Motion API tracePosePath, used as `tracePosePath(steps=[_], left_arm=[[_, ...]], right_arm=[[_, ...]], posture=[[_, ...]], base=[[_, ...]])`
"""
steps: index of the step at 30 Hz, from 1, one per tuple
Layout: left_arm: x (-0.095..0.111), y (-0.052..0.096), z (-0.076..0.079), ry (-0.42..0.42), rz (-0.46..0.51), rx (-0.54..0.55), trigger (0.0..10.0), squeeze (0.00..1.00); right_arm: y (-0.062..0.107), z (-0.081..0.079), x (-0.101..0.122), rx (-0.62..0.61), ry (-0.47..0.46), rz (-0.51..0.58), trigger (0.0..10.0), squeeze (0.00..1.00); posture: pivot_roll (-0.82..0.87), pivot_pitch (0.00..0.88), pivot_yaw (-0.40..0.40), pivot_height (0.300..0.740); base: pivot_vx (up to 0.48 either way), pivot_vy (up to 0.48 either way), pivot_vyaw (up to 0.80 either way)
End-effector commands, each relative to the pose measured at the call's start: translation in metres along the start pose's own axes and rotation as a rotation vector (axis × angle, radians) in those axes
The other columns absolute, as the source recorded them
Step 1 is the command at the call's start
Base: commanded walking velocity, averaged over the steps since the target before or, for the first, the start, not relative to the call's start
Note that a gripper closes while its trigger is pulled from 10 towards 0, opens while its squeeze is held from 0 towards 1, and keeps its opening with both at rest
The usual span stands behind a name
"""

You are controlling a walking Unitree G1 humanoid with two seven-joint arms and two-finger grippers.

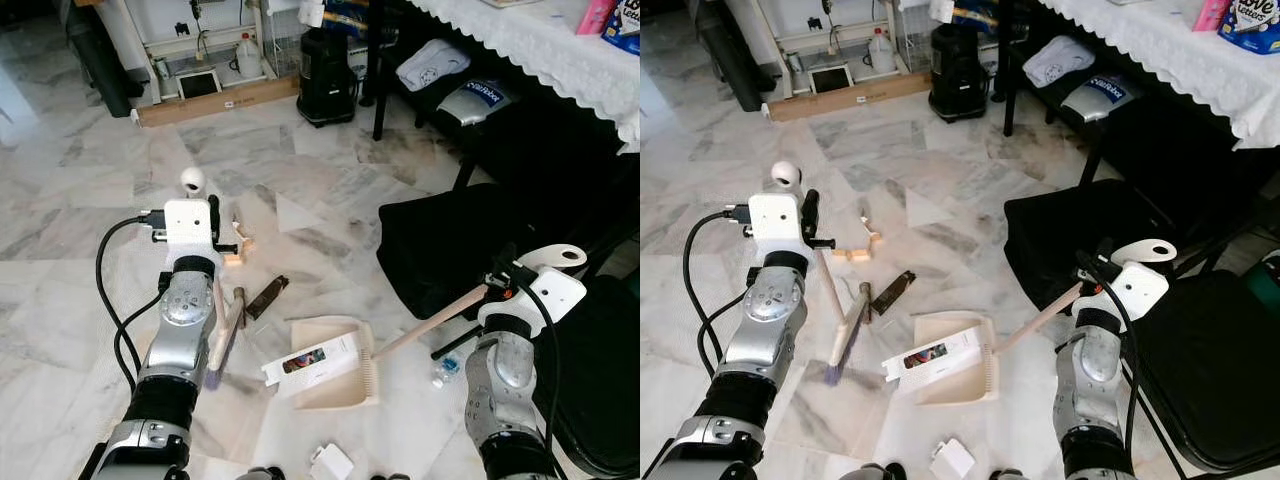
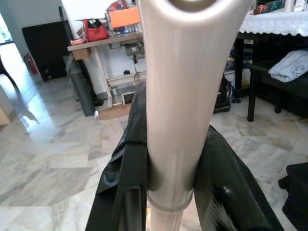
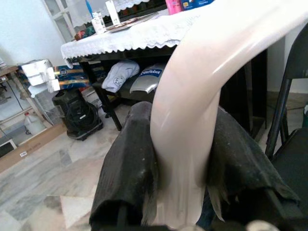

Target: Sweep floor

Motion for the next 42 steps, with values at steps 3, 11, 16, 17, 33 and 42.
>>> tracePosePath(steps=[3,11,16,17,33,42], left_arm=[[0.004,0.003,-0.003,-0.012,0.037,0.033,10.0,0.00],[0.001,0.008,-0.007,-0.015,0.047,0.064,10.0,0.00],[0.008,0.007,-0.001,-0.030,0.083,0.044,10.0,0.00],[0.009,0.007,0.000,-0.034,0.090,0.040,10.0,0.00],[0.013,0.008,0.007,-0.041,0.120,-0.002,10.0,0.00],[0.014,0.008,0.008,-0.046,0.127,-0.011,10.0,0.00]], right_arm=[[-0.002,-0.004,0.012,0.028,-0.013,0.037,10.0,0.00],[0.001,-0.010,0.013,0.085,0.014,0.028,10.0,0.00],[0.002,-0.010,0.014,0.090,0.016,0.023,10.0,0.00],[0.003,-0.010,0.014,0.091,0.016,0.022,10.0,0.00],[0.007,-0.012,0.013,0.088,0.009,0.022,10.0,0.00],[0.008,-0.012,0.013,0.089,0.007,0.019,10.0,0.00]], posture=[[-0.07,0.094,0.001,0.740],[-0.08,0.065,-0.002,0.740],[-0.08,0.052,0.005,0.740],[-0.09,0.049,0.007,0.740],[-0.09,0.043,0.029,0.740],[-0.07,0.052,0.027,0.740]], base=[[0.000,0.000,0.00],[0.000,0.000,0.00],[0.000,0.000,0.00],[0.000,0.000,0.00],[0.000,0.000,0.00],[0.000,0.000,0.00]])
Point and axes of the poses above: a point about 5 cm out from each wrist's last joint towards the gripper, its own y axis pointing back from the gripper into the wrist, its own x axis along the axis of the wrist's last joint, z = x × y, the point moved 4 cm from there along -y, pointing out of the wrist towards the gripper, and after that the axes turned 15 degrees about -y, right-handed, at the moved point
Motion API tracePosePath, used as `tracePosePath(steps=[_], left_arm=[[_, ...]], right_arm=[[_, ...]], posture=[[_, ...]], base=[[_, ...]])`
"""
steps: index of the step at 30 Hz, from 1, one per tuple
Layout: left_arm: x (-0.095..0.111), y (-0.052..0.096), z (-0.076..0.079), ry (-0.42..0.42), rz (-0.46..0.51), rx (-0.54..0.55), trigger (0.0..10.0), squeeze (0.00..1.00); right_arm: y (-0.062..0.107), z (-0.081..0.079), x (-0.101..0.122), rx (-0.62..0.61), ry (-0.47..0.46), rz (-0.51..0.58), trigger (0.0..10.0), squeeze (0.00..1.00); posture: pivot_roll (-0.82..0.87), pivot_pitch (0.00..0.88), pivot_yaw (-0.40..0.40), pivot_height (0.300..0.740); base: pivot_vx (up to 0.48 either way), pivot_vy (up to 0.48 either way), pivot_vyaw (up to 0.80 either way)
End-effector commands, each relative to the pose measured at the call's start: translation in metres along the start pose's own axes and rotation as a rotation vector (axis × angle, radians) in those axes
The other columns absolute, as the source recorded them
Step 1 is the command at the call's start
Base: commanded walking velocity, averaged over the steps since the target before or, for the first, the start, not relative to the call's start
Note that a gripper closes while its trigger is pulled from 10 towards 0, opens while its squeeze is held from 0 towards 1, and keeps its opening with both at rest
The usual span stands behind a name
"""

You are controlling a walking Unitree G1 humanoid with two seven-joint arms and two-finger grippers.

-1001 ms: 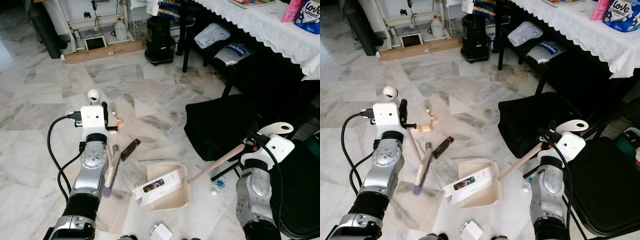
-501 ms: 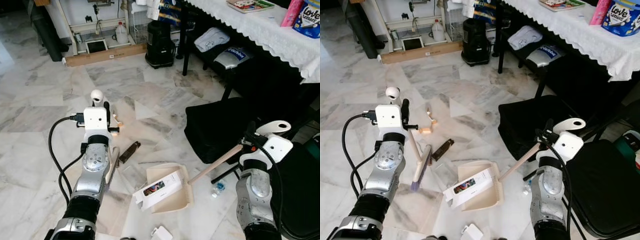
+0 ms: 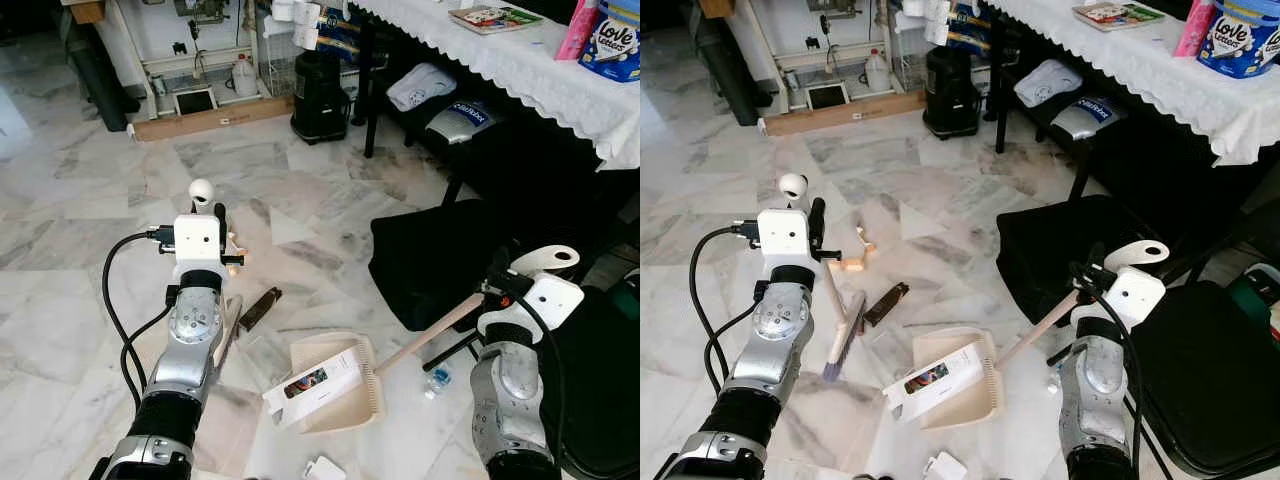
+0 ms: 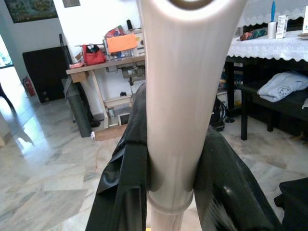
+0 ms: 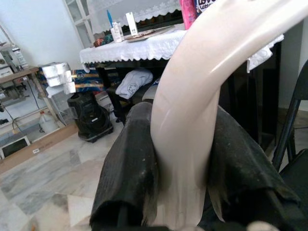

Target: Sweep floor

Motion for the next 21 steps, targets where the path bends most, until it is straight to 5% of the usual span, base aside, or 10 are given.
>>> tracePosePath(steps=[1,21], left_arm=[[0.0128,-0.0038,-0.0021,-0.023,0.066,-0.001,10.0,0.00],[0.0170,-0.0072,0.0007,-0.029,0.075,-0.014,10.0,0.00]], right_arm=[[-0.0045,-0.0082,0.0127,0.023,-0.020,0.049,10.0,0.00],[-0.0065,-0.0126,0.0127,0.016,-0.027,0.044,10.0,0.00]], posture=[[-0.06,0.081,0.021,0.740],[-0.07,0.130,0.033,0.740]], base=[[0.000,0.000,0.00],[-0.241,0.000,0.00]])
Point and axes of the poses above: a point about 5 cm out from each wrist's last joint towards the gripper, its own y axis pointing back from the gripper into the wrist, its own x axis along the axis of the wrist's last joint, z = x × y, the point moved 4 cm from there along -y, pointing out of the wrist towards the gripper, and after that the axes turned 15 degrees about -y, right-handed, at the moved point
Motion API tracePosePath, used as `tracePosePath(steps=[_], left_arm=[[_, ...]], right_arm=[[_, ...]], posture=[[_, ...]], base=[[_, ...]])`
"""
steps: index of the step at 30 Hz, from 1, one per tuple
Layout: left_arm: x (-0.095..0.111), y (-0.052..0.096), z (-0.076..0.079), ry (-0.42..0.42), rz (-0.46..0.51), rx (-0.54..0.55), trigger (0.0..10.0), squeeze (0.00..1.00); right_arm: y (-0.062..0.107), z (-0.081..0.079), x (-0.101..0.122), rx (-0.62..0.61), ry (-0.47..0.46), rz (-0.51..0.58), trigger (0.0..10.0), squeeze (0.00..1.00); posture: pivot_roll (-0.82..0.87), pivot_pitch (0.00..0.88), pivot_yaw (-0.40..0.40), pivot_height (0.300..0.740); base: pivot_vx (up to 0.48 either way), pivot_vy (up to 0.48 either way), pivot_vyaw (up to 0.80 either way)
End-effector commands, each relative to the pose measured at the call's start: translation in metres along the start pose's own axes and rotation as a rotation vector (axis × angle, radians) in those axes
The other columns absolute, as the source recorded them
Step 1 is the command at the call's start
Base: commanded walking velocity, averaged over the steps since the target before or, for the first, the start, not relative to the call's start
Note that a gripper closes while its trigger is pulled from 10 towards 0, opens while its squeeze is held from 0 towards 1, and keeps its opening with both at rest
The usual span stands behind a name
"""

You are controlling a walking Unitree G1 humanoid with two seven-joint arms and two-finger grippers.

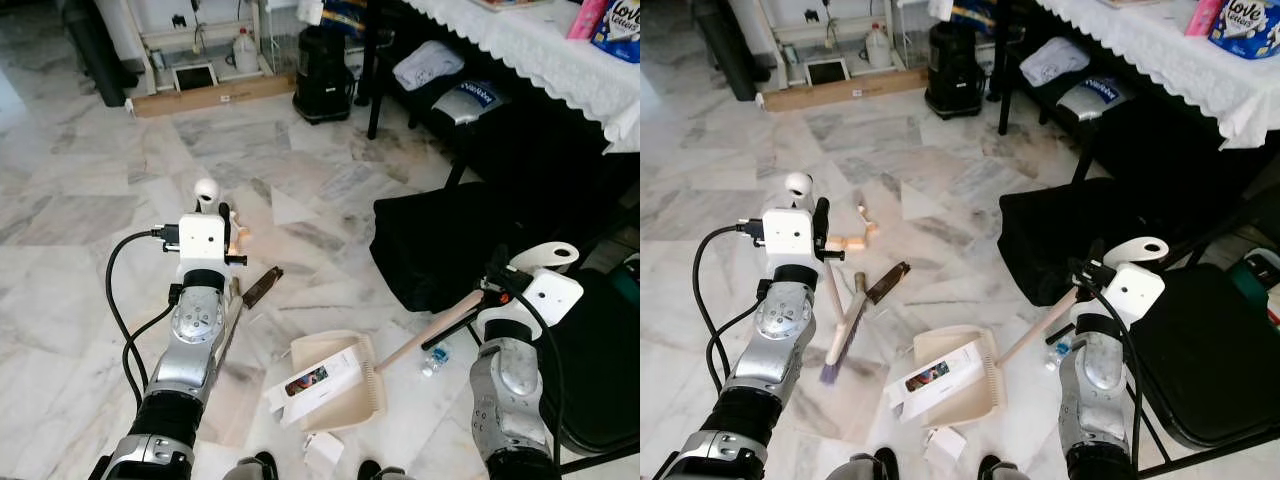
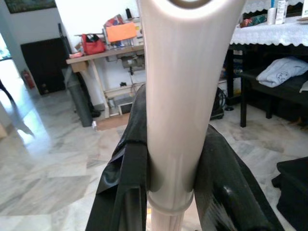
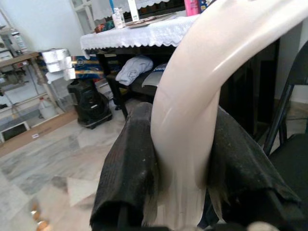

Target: Sweep floor

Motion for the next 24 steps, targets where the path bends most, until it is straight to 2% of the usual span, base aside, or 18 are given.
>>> tracePosePath(steps=[1,24], left_arm=[[0.0145,-0.0071,-0.0028,-0.017,0.064,0.001,10.0,0.00],[0.0159,-0.0078,-0.0019,-0.017,0.066,0.002,10.0,0.00]], right_arm=[[-0.0042,-0.0088,0.0125,0.016,-0.028,0.051,10.0,0.00],[-0.0049,-0.0098,0.0121,0.018,-0.029,0.045,10.0,0.00]], posture=[[-0.07,0.131,0.033,0.740],[-0.07,0.131,0.027,0.740]], base=[[-0.255,0.000,0.00],[-0.255,0.000,0.00]])
Point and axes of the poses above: a point about 5 cm out from each wrist's last joint towards the gripper, its own y axis pointing back from the gripper into the wrist, its own x axis along the axis of the wrist's last joint, z = x × y, the point moved 4 cm from there along -y, pointing out of the wrist towards the gripper, and after that the axes turned 15 degrees about -y, right-handed, at the moved point
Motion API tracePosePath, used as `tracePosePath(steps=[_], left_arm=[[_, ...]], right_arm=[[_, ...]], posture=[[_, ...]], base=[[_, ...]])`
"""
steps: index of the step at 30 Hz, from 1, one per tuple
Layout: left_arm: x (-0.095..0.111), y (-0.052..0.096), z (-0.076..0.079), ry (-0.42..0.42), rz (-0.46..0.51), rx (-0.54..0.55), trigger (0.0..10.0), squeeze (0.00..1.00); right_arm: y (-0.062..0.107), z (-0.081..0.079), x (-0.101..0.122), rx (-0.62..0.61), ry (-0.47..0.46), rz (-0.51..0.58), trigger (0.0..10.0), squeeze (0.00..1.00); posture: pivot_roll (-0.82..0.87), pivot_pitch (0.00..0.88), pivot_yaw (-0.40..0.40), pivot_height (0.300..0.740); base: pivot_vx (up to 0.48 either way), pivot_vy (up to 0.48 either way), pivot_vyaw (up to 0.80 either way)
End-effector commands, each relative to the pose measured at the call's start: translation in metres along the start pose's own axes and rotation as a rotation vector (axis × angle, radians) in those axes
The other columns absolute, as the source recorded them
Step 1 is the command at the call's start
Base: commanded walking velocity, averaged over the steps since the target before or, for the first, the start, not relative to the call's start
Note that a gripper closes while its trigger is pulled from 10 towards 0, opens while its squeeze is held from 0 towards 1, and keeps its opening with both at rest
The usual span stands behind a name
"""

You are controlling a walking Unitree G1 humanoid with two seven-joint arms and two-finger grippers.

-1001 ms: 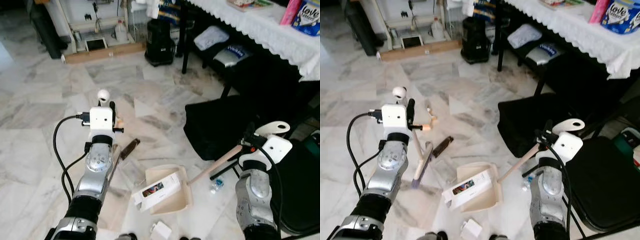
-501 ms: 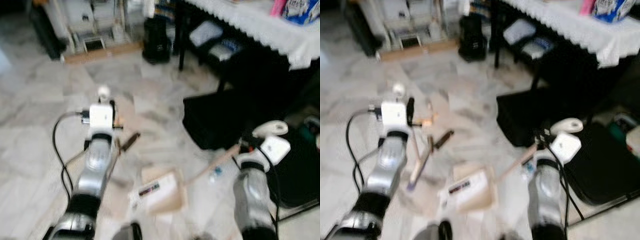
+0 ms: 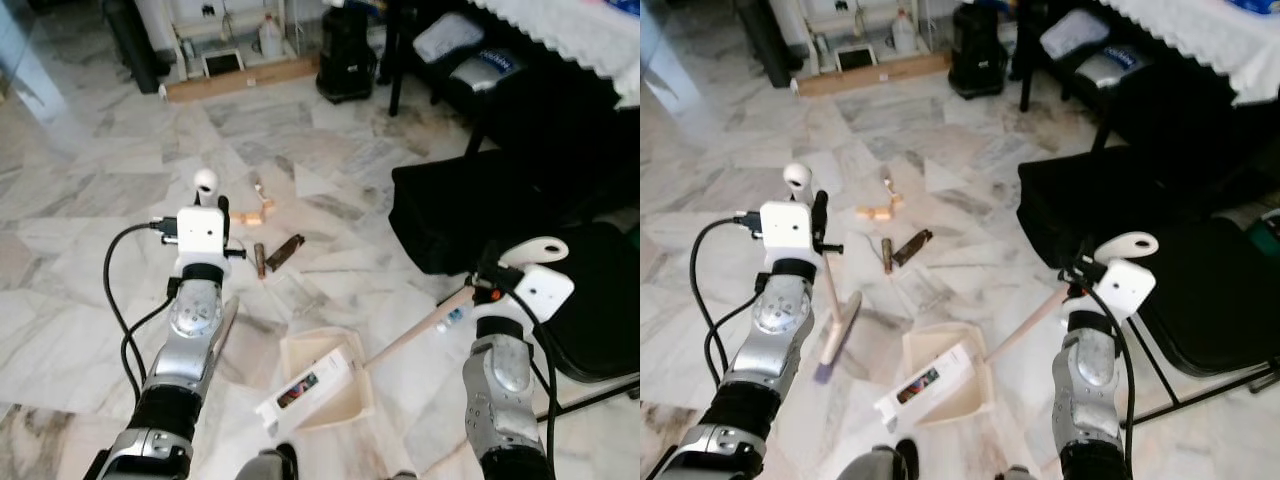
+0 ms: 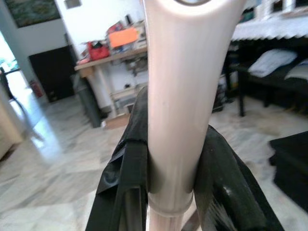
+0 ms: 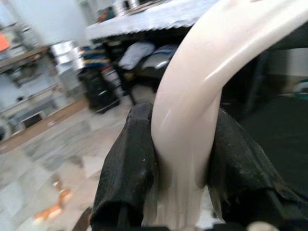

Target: Sweep floor

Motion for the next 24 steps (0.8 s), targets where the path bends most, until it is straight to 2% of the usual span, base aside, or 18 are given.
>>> tracePosePath(steps=[1,24], left_arm=[[0.0072,-0.0033,-0.0066,-0.014,0.036,0.022,10.0,0.00],[0.0065,-0.0035,-0.0076,-0.015,0.032,0.028,10.0,0.00]], right_arm=[[-0.0041,-0.0093,0.0116,0.026,-0.016,0.049,10.0,0.00],[-0.0047,-0.0105,0.0106,0.030,-0.016,0.044,10.0,0.00]], posture=[[-0.07,0.131,0.027,0.740],[-0.07,0.118,0.022,0.740]], base=[[-0.255,0.000,0.00],[-0.281,0.000,0.00]])
Point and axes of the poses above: a point about 5 cm out from each wrist's last joint towards the gripper, its own y axis pointing back from the gripper into the wrist, its own x axis along the axis of the wrist's last joint, z = x × y, the point moved 4 cm from there along -y, pointing out of the wrist towards the gripper, and after that the axes turned 15 degrees about -y, right-handed, at the moved point
